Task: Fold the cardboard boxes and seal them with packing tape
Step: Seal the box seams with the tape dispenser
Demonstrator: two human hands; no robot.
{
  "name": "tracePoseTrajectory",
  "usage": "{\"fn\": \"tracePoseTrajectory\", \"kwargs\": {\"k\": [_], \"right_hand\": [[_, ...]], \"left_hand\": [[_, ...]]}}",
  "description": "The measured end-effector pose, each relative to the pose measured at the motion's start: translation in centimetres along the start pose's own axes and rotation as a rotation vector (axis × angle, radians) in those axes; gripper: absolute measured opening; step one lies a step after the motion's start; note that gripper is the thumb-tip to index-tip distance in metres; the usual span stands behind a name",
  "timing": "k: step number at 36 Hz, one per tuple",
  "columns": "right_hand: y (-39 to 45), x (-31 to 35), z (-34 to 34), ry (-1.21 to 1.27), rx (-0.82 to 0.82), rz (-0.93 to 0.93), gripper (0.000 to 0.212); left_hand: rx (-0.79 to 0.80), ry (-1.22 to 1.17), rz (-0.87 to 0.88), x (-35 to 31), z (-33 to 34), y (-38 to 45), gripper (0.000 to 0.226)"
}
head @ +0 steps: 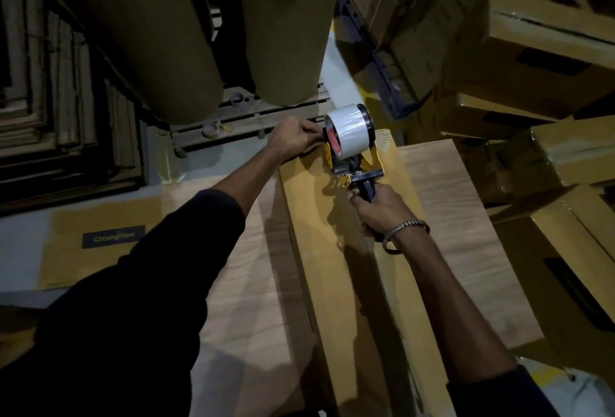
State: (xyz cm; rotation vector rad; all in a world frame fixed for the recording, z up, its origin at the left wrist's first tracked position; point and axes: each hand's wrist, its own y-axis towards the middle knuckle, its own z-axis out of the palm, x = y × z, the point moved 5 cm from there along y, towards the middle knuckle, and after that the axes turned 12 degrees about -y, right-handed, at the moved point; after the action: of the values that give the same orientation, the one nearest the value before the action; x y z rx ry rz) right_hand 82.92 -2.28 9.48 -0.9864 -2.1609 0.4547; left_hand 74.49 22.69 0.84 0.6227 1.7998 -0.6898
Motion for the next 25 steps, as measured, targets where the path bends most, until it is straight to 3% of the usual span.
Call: {"fn": "tracePoseTrajectory", "kwargs": {"k": [4, 7, 11, 17, 22, 25], "right_hand": [[-0.3, -0.1, -0.3, -0.009, -0.015, -0.022, 0.028], [-0.6, -1.4, -0.2, 0.051, 0.024, -0.016, 0.025], [-2.1, -4.6, -0.1, 0.039, 0.037, 0.0, 0.024], [-2.4, -5.8, 0.6, 0.088, 0.064, 0.03, 0.024], [-2.1, -6.0, 1.2, 0.073, 0.059, 0.029, 0.019], [-2.4, -6.3, 1.4, 0.078, 0.061, 0.045, 0.02]], "left_hand": [[-0.016, 0.108, 0.022, -1.2, 0.0, -0.7, 0.021], [-0.033, 0.145, 0.01, -1.2, 0.0, -0.7, 0.006], [-0.106, 0.24, 0.062, -2.0, 0.0, -1.3, 0.033], [-0.173, 0.37, 0.134, -3.0, 0.1, -2.4, 0.038], [-0.108, 0.523, 0.188, -3.0, 1.0, -2.5, 0.076], [-0.064, 0.603, 0.191, -2.7, 1.4, -1.9, 0.072]]}}
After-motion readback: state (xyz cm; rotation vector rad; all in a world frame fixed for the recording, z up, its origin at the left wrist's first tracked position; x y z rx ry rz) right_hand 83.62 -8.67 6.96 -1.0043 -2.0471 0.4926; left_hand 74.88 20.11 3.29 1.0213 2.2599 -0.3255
